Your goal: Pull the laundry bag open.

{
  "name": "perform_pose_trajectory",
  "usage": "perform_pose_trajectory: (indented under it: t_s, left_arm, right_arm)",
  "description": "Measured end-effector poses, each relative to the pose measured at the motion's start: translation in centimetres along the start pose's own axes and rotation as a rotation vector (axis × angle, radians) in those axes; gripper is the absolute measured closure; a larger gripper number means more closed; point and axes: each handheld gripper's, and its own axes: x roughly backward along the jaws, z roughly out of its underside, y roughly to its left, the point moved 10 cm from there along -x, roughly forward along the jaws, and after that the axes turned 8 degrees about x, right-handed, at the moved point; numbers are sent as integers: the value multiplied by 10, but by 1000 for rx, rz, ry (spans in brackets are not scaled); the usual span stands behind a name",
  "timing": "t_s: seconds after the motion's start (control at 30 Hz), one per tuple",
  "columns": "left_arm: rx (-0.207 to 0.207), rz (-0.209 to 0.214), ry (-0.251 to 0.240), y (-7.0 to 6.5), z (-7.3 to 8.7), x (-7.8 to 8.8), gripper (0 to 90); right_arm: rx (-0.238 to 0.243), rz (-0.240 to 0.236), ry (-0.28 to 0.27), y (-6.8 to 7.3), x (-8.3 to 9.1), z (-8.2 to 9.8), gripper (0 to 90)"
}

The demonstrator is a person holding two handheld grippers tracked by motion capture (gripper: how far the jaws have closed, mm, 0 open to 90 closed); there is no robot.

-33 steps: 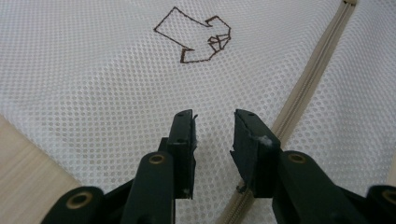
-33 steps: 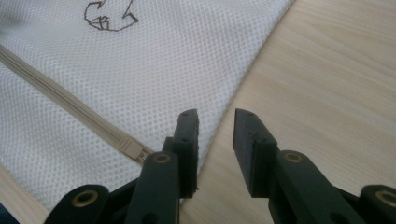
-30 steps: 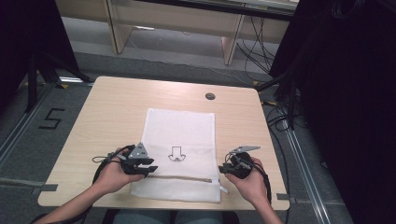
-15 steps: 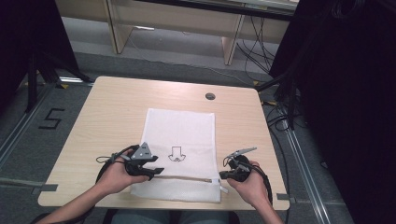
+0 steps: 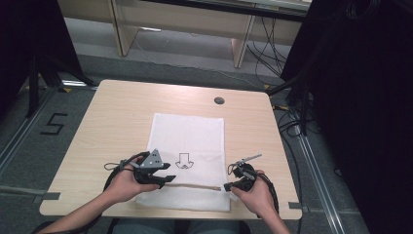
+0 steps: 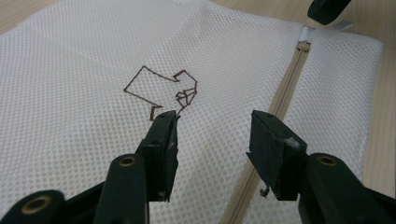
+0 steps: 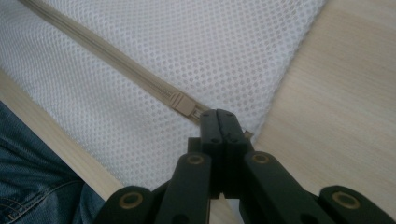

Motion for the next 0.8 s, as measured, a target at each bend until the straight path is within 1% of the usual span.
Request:
perform_pose_trajectory:
  t_s: [0.03, 0.07, 0.1, 0.13, 0.17, 0.2, 0.27, 0.3, 0.37, 0.4, 0.43, 0.47, 0.5, 0.53, 0.6, 0.63, 0.67, 0.7, 0.73, 0.77, 0.8]
  left_arm:
    - [6, 5, 2, -2, -1, -1, 525]
    - [-6, 14, 2, -4, -3, -3, 536]
    - [-6, 14, 2, -4, -3, -3, 541]
    - [8, 23, 2, -7, -4, -5, 546]
    - [11, 36, -1, -13, -6, -9, 552]
    - [11, 36, -1, -13, -6, -9, 559]
    - [-1, 53, 6, -19, -9, -13, 564]
    - [-13, 63, 6, -24, -12, -17, 575]
    - [-19, 71, 10, -26, -14, -19, 583]
    - [-24, 73, 10, -28, -15, -21, 583]
    - [-34, 79, 19, -30, -16, -23, 598]
    - [-32, 87, 20, -33, -17, -25, 604]
    - [-49, 95, 32, -36, -18, -29, 610]
    - [-50, 103, 35, -38, -19, -31, 619]
    - [-47, 110, 34, -41, -20, -34, 626]
    - [-55, 113, 43, -43, -20, -36, 632]
    - [-62, 121, 49, -46, -21, -41, 646]
    - [-62, 121, 49, -46, -21, -41, 652]
    - [-64, 128, 52, -49, -22, -43, 658]
    - [-75, 141, 58, -54, -24, -47, 666]
    - [-75, 141, 58, -54, -24, -47, 671]
  right_arm:
    - [9, -3, 2, 0, -1, 0, 900]
    - [9, -2, 4, 0, -3, 1, 900]
    - [9, -2, 4, 0, -3, 1, 900]
    - [-2, 0, 18, 0, -6, 1, 900]
    - [10, -1, 13, -1, -7, 0, 900]
    - [10, -1, 13, -1, -7, 0, 900]
    - [2, 4, 15, -1, -9, -2, 900]
    - [25, 8, 9, -2, -10, -4, 900]
    - [20, 13, 8, -2, -11, -5, 900]
    - [20, 15, 15, -3, -13, -5, 898]
    - [29, 20, 41, -3, -17, -1, 899]
    - [18, 21, 60, -2, -18, 1, 900]
    - [17, 22, 61, -2, -19, 1, 900]
    - [46, 18, 50, -2, -20, -1, 900]
    - [41, 26, 55, -3, -20, -1, 900]
    - [42, 30, 58, -2, -20, 0, 900]
    - [35, 39, 75, -1, -20, 1, 900]
    - [56, 43, 69, -2, -20, -1, 900]
    - [56, 48, 74, -1, -21, -1, 900]
    - [69, 47, 76, -2, -21, -1, 900]
    - [69, 47, 76, -2, -21, -1, 900]
